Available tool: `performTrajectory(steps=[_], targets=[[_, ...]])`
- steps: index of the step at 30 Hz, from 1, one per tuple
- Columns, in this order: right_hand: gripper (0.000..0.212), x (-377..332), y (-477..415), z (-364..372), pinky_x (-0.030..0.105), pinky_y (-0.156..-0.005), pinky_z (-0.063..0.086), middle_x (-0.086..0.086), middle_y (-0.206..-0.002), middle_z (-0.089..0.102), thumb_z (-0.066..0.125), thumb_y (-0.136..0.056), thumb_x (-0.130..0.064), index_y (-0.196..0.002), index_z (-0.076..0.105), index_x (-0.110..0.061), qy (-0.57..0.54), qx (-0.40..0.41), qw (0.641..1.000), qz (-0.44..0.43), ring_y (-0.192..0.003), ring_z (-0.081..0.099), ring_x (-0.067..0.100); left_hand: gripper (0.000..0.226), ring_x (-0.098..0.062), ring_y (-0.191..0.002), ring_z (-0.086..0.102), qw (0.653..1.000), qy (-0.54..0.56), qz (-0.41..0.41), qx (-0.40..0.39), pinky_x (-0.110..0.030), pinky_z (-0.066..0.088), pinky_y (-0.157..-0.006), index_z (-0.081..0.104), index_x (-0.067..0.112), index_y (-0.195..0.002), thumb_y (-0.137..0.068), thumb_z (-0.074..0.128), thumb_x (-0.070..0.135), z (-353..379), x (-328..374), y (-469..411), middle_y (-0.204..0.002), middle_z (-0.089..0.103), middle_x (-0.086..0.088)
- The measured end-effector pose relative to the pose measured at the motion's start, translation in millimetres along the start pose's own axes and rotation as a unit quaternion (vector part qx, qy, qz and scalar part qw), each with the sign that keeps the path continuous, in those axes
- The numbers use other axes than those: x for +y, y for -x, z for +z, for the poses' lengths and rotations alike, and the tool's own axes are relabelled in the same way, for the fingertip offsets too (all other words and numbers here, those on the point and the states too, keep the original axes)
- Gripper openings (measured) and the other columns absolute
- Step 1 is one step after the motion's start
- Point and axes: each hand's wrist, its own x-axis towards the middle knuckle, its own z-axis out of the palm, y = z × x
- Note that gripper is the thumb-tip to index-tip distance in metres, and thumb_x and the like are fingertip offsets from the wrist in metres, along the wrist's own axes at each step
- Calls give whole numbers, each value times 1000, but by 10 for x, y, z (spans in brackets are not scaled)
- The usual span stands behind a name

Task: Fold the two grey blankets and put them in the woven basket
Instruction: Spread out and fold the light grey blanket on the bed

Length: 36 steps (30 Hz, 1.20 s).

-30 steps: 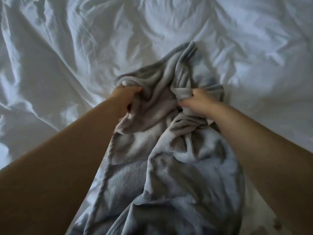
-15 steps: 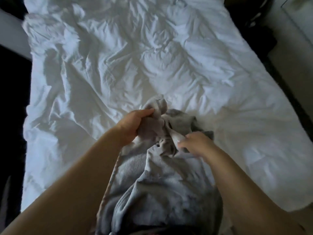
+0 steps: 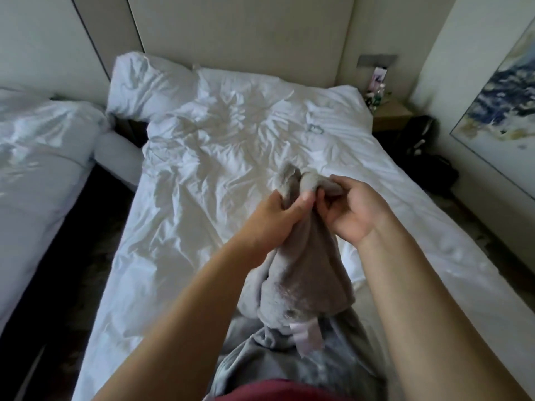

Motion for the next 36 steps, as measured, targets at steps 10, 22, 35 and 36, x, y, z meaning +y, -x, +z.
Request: performTrajectory(steps=[10, 22, 35, 36], targets=[[17, 355, 157, -133, 30, -73, 44, 4, -87, 63, 58, -92, -30, -97, 67, -16, 515, -37, 857, -4, -78, 57, 18, 15, -18, -87, 71, 976, 101, 48, 187, -27, 56, -75, 68, 21, -87, -83, 69, 6, -395, -56, 316, -86, 74, -2], [40, 354, 297, 6, 18, -44, 40, 2, -53, 54, 42, -83, 10, -91, 71, -17, 447, -243, 860, -40, -43, 48, 10, 18, -15, -82, 71, 955, 139, 69, 254, -25, 57, -73, 66, 21, -86, -84, 65, 3, -597, -18, 319, -82, 74, -1], [59, 454, 221, 86, 15, -67, 49, -12, -96, 68, 52, -71, 19, -82, 70, -36, 575, -217, 753, -235, -91, 64, 6, 21, -15, -78, 72, 971, 141, 59, 182, -26, 58, -68, 68, 18, -87, -86, 59, -1, -564, 55, 273, -79, 74, 0], [58, 471, 202, 65, 16, -67, 50, -13, -97, 67, 53, -72, 16, -80, 68, -38, 590, -199, 744, -241, -92, 63, 6, 21, -14, -78, 72, 971, 148, 57, 180, -24, 58, -65, 68, 18, -87, -86, 59, -1, -566, 53, 263, -79, 75, 0]])
